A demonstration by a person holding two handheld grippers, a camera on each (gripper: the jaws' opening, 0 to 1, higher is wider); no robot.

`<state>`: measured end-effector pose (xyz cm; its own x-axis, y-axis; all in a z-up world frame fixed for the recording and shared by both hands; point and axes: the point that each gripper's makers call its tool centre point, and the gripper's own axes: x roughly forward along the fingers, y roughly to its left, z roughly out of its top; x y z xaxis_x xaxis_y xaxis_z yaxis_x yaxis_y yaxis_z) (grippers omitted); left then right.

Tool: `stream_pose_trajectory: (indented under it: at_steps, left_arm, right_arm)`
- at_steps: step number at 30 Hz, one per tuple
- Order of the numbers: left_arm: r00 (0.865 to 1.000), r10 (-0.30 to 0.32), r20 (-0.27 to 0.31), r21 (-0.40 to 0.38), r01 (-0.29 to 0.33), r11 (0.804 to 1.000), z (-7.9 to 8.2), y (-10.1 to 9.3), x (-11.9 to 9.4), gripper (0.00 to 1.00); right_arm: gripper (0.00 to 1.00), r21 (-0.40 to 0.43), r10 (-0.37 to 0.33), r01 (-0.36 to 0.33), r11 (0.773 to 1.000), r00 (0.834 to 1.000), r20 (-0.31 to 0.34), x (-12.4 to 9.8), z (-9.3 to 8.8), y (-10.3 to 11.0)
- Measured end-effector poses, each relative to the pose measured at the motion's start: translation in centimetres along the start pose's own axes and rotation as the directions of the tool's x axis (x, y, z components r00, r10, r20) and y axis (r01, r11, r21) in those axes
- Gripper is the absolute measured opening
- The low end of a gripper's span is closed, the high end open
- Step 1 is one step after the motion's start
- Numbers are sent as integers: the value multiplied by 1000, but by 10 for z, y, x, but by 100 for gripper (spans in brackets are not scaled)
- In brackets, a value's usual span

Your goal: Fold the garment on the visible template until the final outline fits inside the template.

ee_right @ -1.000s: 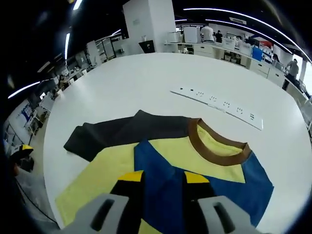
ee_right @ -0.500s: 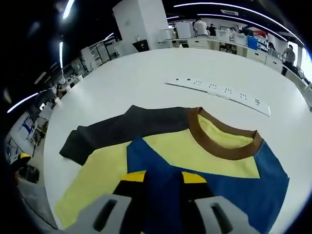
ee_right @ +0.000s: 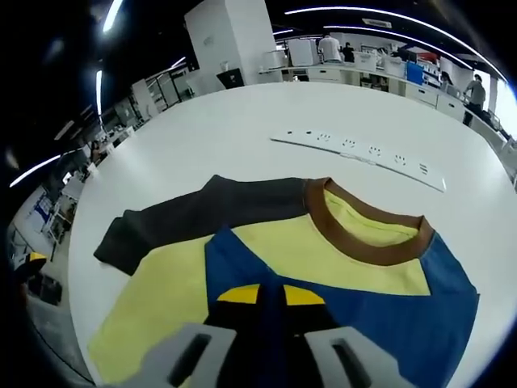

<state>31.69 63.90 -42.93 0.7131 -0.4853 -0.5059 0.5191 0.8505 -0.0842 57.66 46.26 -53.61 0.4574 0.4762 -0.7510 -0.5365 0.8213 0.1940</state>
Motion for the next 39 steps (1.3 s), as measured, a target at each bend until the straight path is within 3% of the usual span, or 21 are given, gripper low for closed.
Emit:
stream_pose_trajectory:
  at_steps: [11,16,22,30,39]
  left_arm:
    - [1000,3,23,-6,-3,1000,7,0,-1,99]
    - [1000,-1,22,2,1,1000,9,-2,2,99]
    - [1000,-10,23,9,10,1000,9,-7,4,99]
    - [1000,-10,27,8,10,1000,9,-7,1,99]
    - [1000,-2,28,-10,3,1000,8,-4,-3,99]
  right_arm:
    - [0,-25,44,-43,999,999,25,-14,5,19]
    - [0,-56,74,-73,996,997,26,-26,5,39]
    - [0,-109,122,-118,987,992,23,-23,6,57]
    - [0,-149,155,-152,977,988,4,-24,-6,88]
    - [0,-147,174,-180,973,983,-53,-15,-25,102]
